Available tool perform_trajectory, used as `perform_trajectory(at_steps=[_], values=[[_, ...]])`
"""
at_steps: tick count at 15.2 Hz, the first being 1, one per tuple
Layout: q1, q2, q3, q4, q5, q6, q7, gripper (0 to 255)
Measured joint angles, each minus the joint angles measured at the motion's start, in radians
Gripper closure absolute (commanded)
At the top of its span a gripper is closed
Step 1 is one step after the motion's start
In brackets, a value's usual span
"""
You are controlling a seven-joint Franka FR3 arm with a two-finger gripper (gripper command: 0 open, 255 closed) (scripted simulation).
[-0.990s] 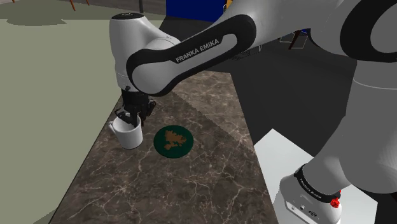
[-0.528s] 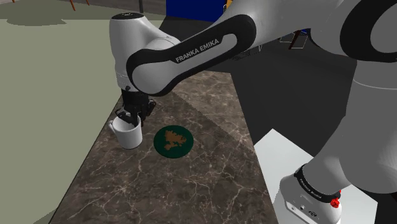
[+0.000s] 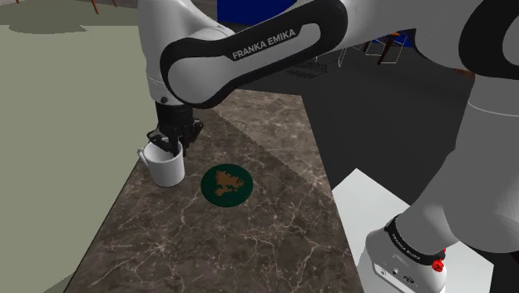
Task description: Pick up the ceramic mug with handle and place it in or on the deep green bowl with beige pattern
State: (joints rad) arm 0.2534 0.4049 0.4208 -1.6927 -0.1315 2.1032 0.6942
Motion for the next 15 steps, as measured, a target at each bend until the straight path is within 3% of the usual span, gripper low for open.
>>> perform_trajectory(at_steps=[15], values=[[-0.002,-0.053,0.014,0.133,0.027,-0.182,-0.012,255]])
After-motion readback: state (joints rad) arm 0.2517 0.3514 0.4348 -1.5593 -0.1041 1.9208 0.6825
